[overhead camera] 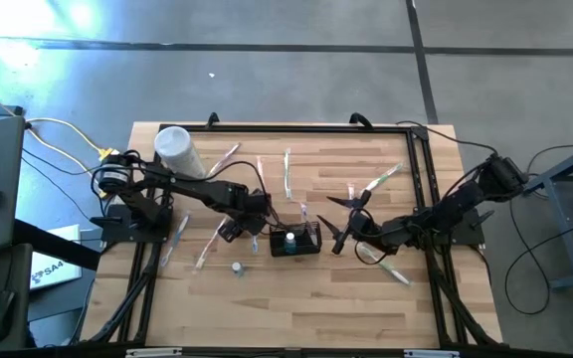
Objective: Pick & Place toothbrushing station
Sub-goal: Put the right blue toothbrush into the black wire organizer
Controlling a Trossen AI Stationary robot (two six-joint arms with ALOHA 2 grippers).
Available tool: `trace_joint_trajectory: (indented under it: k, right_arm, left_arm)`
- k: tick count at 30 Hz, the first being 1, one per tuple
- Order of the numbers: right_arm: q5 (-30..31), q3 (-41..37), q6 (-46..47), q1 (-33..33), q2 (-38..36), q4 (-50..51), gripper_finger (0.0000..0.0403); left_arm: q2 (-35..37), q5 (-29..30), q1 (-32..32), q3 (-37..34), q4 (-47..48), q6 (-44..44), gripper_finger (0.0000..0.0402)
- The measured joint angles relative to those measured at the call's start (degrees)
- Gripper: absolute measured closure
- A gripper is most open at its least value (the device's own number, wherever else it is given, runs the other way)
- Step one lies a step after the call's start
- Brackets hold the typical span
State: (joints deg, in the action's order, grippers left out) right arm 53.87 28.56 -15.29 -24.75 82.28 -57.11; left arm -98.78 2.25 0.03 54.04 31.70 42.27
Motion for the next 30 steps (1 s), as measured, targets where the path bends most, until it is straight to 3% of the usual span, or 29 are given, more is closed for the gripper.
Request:
trace_joint_trajectory:
  k: [11,17,24,30]
  right_arm:
    - [0.2,0.0,0.7,0.0,0.0,1.2,0.0149]
    - [0.2,0.0,0.7,0.0,0.0,1.2,0.0149]
    - [0.2,0.0,0.7,0.0,0.0,1.2,0.0149]
    - [0.2,0.0,0.7,0.0,0.0,1.2,0.0149]
  left_arm:
    - [-0.3,2.9,-5.5,-0.1,-0.9,14.5,0.0098]
    - [-0.3,1.7,-6.0,-0.2,-0.6,16.0,0.0109]
    - [-0.4,-0.5,-6.0,-0.3,0.0,16.0,0.0187]
    - [-0.4,-0.9,-6.1,-0.3,0.7,15.9,0.0290]
